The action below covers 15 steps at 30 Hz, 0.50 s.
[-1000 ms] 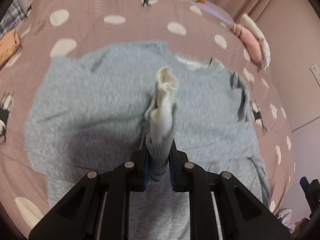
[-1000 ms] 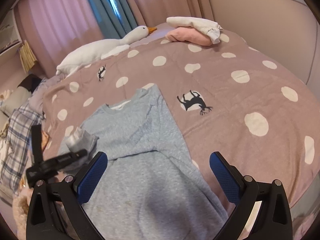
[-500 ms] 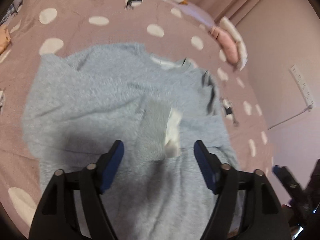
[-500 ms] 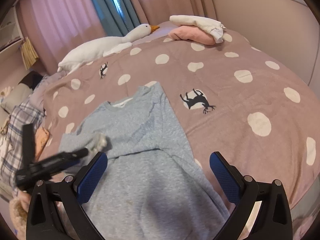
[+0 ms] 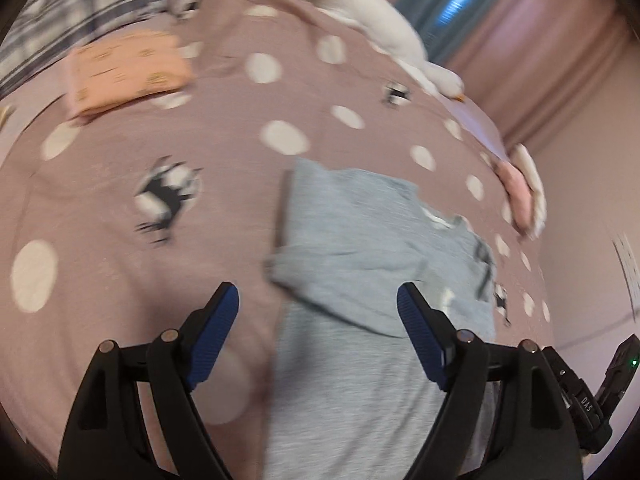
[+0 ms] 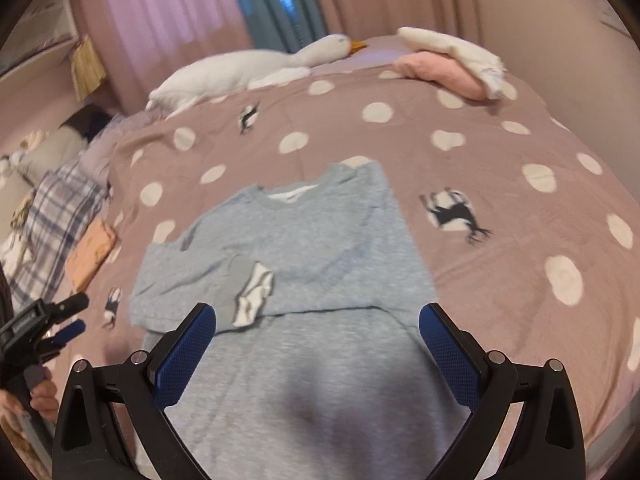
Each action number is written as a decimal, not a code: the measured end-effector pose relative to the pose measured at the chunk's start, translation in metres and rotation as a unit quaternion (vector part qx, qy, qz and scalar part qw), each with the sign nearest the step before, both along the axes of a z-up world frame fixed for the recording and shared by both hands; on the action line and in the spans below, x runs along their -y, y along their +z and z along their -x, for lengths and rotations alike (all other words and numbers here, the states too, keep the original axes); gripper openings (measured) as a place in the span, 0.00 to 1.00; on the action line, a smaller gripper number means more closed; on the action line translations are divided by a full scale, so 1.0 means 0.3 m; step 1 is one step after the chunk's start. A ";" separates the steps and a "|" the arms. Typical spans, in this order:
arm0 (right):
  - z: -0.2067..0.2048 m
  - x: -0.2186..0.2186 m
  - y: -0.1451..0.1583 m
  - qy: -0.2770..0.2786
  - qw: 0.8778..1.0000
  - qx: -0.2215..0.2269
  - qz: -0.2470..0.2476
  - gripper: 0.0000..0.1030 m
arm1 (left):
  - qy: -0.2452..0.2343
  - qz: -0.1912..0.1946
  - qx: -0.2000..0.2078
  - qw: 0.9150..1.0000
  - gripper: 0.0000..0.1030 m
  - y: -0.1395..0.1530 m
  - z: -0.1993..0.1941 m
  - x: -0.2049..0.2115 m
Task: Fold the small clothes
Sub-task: 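Grasp the laid cuff with the right tool and lift it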
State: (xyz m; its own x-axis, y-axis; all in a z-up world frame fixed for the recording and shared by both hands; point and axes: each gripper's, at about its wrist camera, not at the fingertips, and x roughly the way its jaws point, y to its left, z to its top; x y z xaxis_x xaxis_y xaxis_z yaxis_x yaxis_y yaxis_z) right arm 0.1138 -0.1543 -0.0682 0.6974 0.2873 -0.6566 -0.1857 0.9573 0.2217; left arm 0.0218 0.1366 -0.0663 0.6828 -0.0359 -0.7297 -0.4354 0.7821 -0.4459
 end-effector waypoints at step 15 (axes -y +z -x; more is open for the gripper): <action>-0.223 -0.359 -0.206 0.089 0.989 -0.111 0.050 0.89 | 0.060 0.026 -0.021 0.998 0.80 -0.071 0.135 -0.118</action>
State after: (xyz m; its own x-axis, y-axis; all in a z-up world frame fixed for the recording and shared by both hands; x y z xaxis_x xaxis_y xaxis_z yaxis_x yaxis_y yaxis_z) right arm 0.1806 -0.0465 -0.1300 0.4773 0.3173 -0.8195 -0.3100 0.9334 0.1809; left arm -0.0188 0.1719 -0.0875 0.6535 0.0056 -0.7569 -0.5437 0.6992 -0.4643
